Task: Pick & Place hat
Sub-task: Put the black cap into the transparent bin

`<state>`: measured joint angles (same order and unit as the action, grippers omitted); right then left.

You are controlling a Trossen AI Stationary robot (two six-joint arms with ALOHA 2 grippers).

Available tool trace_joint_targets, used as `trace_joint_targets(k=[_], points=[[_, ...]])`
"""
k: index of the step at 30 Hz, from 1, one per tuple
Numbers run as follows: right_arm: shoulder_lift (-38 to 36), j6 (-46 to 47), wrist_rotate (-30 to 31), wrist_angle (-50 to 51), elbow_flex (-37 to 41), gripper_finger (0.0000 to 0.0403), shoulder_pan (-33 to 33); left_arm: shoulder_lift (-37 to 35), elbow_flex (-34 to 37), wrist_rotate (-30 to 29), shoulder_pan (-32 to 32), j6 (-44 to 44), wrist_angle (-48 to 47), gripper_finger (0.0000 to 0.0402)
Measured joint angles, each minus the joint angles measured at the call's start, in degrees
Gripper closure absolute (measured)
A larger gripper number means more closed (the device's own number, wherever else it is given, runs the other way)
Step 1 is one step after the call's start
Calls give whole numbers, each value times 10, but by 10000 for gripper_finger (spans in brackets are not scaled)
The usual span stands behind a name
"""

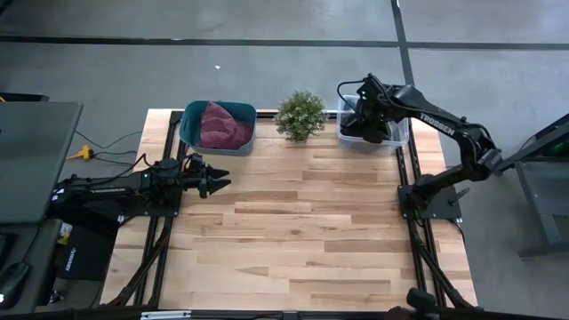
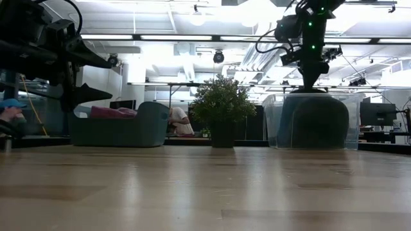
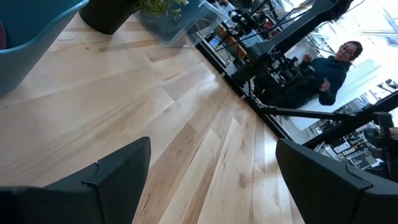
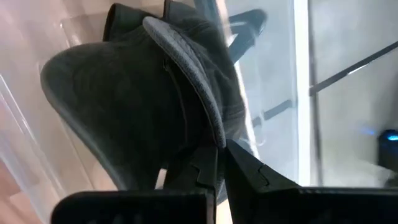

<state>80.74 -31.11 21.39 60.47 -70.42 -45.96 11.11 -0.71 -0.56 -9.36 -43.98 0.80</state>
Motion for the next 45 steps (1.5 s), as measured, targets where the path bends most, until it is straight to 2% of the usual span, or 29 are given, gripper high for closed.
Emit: trace_joint_targets(k=[7, 12, 16, 25, 36, 45], points=[[3, 45, -79, 9, 0, 397, -46, 0, 0, 0, 0, 0, 0, 64], [3, 70, -104, 30, 0, 397, -58, 0, 0, 0, 0, 0, 0, 64], [3, 92, -149, 45, 0, 397, -69, 0, 0, 0, 0, 0, 0, 64], [3, 118, -149, 49, 0, 396, -73, 0, 0, 0, 0, 0, 0, 64], [4, 151, -162, 56, 1, 294, -73, 0, 0, 0, 0, 0, 0, 64], [-1, 170, -180, 99, 1, 252, -73, 0, 0, 0, 0, 0, 0, 64]])
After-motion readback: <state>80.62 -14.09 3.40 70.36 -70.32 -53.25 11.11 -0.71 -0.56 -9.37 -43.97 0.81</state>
